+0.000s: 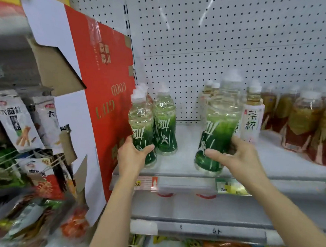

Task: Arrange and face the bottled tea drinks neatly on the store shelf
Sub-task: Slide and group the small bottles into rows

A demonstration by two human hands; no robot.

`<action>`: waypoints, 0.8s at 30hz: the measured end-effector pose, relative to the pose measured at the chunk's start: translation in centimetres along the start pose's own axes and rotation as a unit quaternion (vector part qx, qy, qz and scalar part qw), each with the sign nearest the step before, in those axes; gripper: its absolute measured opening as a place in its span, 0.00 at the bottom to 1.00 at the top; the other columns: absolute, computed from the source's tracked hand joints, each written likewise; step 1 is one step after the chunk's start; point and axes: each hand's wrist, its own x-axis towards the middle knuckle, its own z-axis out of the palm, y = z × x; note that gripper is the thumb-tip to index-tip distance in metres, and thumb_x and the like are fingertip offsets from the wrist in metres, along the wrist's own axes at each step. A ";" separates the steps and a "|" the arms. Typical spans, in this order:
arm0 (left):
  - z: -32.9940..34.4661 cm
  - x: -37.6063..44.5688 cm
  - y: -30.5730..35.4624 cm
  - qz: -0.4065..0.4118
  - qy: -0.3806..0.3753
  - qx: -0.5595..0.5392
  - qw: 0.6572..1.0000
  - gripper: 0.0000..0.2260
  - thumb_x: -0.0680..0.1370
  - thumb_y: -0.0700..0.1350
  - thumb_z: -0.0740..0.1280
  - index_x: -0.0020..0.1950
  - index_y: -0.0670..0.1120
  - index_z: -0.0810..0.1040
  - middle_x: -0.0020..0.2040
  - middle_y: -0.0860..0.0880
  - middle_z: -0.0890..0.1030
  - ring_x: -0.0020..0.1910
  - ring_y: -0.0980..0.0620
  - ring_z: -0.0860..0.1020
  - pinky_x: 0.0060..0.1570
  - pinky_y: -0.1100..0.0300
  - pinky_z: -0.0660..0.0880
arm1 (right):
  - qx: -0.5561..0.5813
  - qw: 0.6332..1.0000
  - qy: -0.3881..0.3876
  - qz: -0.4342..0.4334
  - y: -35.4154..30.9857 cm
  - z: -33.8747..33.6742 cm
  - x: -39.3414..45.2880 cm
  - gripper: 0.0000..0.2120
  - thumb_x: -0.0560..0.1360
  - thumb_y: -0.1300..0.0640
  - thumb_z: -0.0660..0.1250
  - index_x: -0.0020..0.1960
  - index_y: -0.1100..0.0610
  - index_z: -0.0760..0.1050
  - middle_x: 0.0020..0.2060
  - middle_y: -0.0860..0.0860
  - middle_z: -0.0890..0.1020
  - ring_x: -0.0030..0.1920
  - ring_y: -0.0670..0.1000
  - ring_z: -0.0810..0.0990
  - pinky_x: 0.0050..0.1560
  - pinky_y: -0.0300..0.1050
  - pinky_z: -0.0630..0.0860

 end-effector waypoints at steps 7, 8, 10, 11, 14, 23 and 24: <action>-0.8 1.0 -1.8 0.026 -0.030 0.020 0.999 0.32 0.71 0.58 0.75 0.68 0.42 0.73 0.59 0.43 0.82 0.59 0.41 0.78 0.57 0.49 0.76 | -0.023 1.000 -0.011 0.005 1.2 11.0 4.1 0.22 0.66 0.48 0.80 0.57 0.53 0.80 0.48 0.47 0.86 0.50 0.47 0.84 0.54 0.54 0.82; -0.9 1.1 -2.2 0.032 -0.043 0.012 0.999 0.32 0.71 0.58 0.75 0.69 0.43 0.72 0.60 0.45 0.82 0.60 0.42 0.78 0.59 0.50 0.75 | -0.027 1.000 -0.009 0.009 1.5 11.8 4.2 0.22 0.66 0.47 0.80 0.57 0.53 0.80 0.48 0.47 0.86 0.49 0.47 0.84 0.53 0.54 0.82; -1.2 1.3 -3.1 0.038 -0.080 -0.012 0.996 0.31 0.72 0.56 0.75 0.71 0.46 0.72 0.61 0.49 0.82 0.62 0.47 0.78 0.62 0.50 0.75 | -0.032 0.999 0.001 0.010 2.1 12.8 4.1 0.20 0.67 0.47 0.79 0.55 0.51 0.79 0.48 0.47 0.86 0.49 0.47 0.84 0.53 0.53 0.82; -1.4 1.4 -3.4 0.039 -0.094 -0.017 0.995 0.30 0.72 0.55 0.75 0.71 0.47 0.72 0.61 0.50 0.82 0.63 0.48 0.78 0.63 0.49 0.75 | -0.037 0.999 0.008 0.007 2.2 13.1 4.1 0.19 0.67 0.48 0.79 0.54 0.49 0.78 0.48 0.47 0.86 0.49 0.47 0.84 0.54 0.52 0.81; -1.3 1.1 -4.2 0.046 -0.109 -0.027 0.993 0.31 0.74 0.52 0.75 0.74 0.48 0.69 0.65 0.51 0.80 0.66 0.50 0.76 0.66 0.49 0.74 | -0.056 0.998 0.021 0.003 2.3 13.5 4.0 0.24 0.67 0.49 0.80 0.60 0.52 0.77 0.50 0.48 0.85 0.50 0.47 0.84 0.55 0.50 0.81; -0.8 0.3 -4.6 0.053 -0.081 -0.038 0.995 0.29 0.74 0.55 0.73 0.72 0.52 0.70 0.63 0.51 0.81 0.63 0.49 0.79 0.63 0.48 0.76 | -0.046 0.998 -0.036 -0.016 2.4 12.7 4.1 0.33 0.67 0.58 0.80 0.68 0.54 0.70 0.58 0.49 0.82 0.58 0.47 0.80 0.62 0.45 0.77; -0.8 0.2 -4.6 0.058 -0.081 -0.037 0.994 0.29 0.75 0.54 0.73 0.73 0.51 0.70 0.64 0.50 0.80 0.64 0.47 0.78 0.64 0.50 0.75 | -0.041 0.999 -0.029 -0.016 2.8 12.6 4.1 0.31 0.69 0.58 0.79 0.68 0.54 0.72 0.58 0.49 0.82 0.59 0.47 0.80 0.64 0.48 0.76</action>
